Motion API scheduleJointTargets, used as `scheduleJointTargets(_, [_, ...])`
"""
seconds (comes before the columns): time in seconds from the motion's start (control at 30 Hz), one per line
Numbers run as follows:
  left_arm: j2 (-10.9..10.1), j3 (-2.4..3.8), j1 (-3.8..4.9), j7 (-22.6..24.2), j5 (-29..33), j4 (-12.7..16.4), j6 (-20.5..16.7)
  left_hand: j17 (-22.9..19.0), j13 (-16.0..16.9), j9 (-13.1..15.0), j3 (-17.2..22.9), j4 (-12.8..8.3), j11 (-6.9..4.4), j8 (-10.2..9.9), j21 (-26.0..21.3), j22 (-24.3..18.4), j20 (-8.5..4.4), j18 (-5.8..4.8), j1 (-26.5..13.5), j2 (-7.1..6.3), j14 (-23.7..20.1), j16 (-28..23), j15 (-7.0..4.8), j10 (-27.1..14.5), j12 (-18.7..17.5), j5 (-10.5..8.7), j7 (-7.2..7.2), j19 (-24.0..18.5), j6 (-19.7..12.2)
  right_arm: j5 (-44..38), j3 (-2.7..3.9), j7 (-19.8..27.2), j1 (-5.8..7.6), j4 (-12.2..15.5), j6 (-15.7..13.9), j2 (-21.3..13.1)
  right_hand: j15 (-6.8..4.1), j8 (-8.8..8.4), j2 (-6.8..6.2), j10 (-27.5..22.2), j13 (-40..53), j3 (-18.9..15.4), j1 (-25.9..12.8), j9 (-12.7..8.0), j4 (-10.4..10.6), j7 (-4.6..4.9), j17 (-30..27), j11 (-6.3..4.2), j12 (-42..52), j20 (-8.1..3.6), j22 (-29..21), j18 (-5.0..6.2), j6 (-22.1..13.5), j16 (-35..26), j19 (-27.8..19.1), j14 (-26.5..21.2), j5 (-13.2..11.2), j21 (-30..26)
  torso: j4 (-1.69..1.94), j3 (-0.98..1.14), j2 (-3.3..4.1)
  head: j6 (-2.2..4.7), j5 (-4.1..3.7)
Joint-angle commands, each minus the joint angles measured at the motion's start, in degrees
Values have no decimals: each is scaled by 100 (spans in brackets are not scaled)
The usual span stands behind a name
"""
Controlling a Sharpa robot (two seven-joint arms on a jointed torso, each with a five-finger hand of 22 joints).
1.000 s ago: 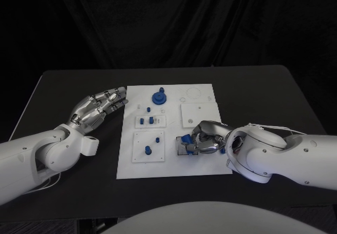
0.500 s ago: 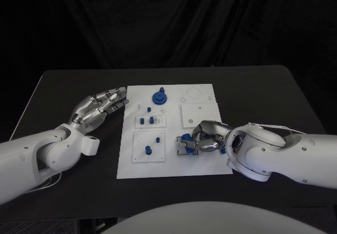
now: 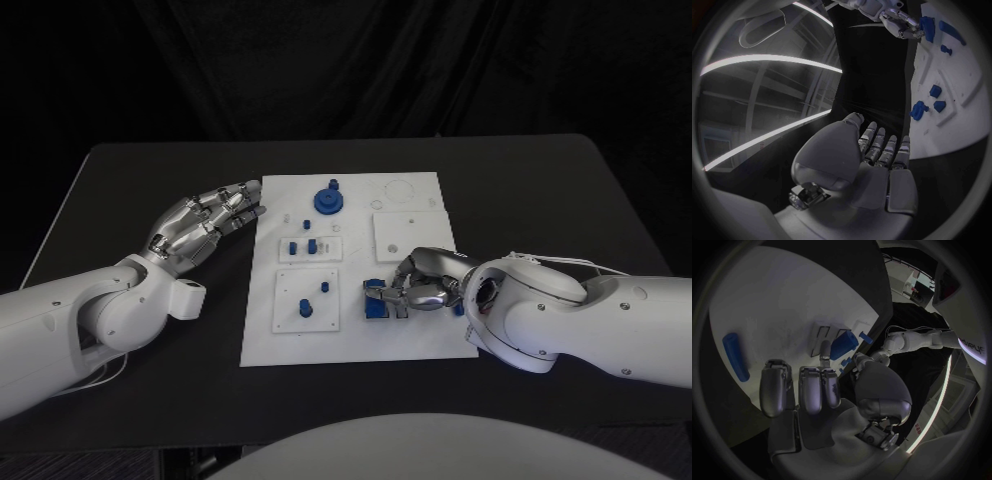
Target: Assemble the parts on the task board
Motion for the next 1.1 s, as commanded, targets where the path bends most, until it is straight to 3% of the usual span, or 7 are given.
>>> scheduleJointTargets(0.03, [9,4,-14,51,-31,3,95,10,7,5,45,-1,18,30,20,2,4,-78,56,6,35,34,-3,13,29,36,195,35,42,48,2,83,-15,22,-132,-17,0,-36,11,585,1507,-26,-49,-9,4,27,1147,17,16,17,1219,-8,-3,-37,265,530,-14,-20,0,-1,0,1,13])
scheduleJointTargets(0.2, [2,4,-21,49,-31,7,95,9,7,4,54,-1,20,31,21,1,4,-81,58,9,38,36,-1,16,34,37,199,37,40,79,1,249,-15,80,-228,-76,-5,-31,61,585,1507,-57,302,-3,-49,22,1169,13,16,14,1224,-11,-16,-26,272,534,430,-11,-1,-1,0,1,32])
scheduleJointTargets(0.4, [-9,4,-26,44,-31,13,91,9,7,4,54,-1,20,31,21,1,4,-81,58,9,38,36,-1,16,34,37,199,37,40,-71,1,365,-27,239,-241,-180,-9,47,-20,585,1507,-84,821,57,-162,11,1181,6,16,9,1226,-12,-35,-20,275,537,543,-7,0,-2,0,1,61])
scheduleJointTargets(0.53, [-15,4,-29,42,-31,13,85,10,7,5,59,-1,22,33,23,6,4,-82,60,11,40,40,0,17,36,38,200,40,44,-164,0,387,-49,339,-239,-268,-38,369,-72,585,1507,-229,1012,307,-122,-32,1182,-32,16,-14,1228,-12,-63,-20,277,537,392,-4,0,-1,1,1,62])
scheduleJointTargets(0.57, [-18,4,-29,41,-31,13,84,10,7,5,59,-1,22,33,23,6,4,-82,60,11,40,40,0,17,36,38,200,40,44,-183,0,388,-55,367,-231,-296,-64,632,-47,585,1507,-346,1019,529,-45,-72,1197,-63,16,-36,1234,-16,-95,-12,286,540,267,14,1,-1,1,1,61])
scheduleJointTargets(0.73, [-24,4,-31,37,-31,11,80,10,7,5,59,-1,22,33,23,6,4,-82,60,11,40,40,0,17,36,38,200,40,44,-212,0,375,-69,432,-142,-353,-120,1124,39,585,1507,-563,1022,975,-27,-147,1200,-132,16,-88,1236,-18,-204,-11,290,541,151,20,1,-1,0,1,56])
scheduleJointTargets(1.1, [-19,4,-35,24,-31,5,81,11,8,5,69,0,25,37,23,3,4,-85,61,13,44,48,0,23,46,39,204,42,56,-224,0,303,-83,407,-40,-374,-153,1328,111,585,1507,-649,1126,1197,-32,-185,1174,-169,16,-121,1230,-14,-302,-23,282,535,365,-1,3,-5,2,1,68])
